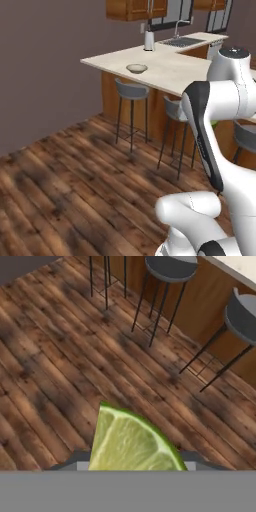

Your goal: There is a bowl on the dining counter. Grab a lemon wedge from the fridge and place it in the bowl. Then get the liquor bottle and glass cup from the cabinet and place them next to the bowl.

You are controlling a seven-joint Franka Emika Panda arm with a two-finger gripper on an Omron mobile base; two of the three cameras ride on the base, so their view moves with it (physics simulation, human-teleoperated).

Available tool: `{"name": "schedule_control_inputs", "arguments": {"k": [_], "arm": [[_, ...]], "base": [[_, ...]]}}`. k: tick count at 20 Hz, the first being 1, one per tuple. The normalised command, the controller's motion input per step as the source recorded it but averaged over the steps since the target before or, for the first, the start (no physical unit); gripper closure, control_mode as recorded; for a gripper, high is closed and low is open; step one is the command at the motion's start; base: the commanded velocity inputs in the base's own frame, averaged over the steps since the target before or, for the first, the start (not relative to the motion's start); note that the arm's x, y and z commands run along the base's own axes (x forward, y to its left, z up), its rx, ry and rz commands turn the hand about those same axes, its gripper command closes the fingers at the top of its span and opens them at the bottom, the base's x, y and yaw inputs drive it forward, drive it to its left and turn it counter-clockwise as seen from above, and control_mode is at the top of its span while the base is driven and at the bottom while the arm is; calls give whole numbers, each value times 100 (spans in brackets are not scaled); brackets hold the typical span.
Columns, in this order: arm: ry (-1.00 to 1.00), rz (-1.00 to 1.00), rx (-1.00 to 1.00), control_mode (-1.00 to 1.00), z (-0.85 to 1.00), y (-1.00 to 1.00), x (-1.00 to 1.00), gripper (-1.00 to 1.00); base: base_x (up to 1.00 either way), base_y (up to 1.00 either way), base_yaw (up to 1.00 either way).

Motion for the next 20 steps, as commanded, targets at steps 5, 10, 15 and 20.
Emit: {"name": "schedule_control_inputs", "arguments": {"k": [5, 10, 15, 20], "arm": [[0, 0, 0, 100, 0, 0, 0, 100], [0, 0, 0, 100, 0, 0, 0, 100], [0, 0, 0, 100, 0, 0, 0, 100], [0, 0, 0, 100, 0, 0, 0, 100]], "base": [[100, 85, -41], [100, 95, -39], [100, 100, -36], [100, 100, -36]]}}
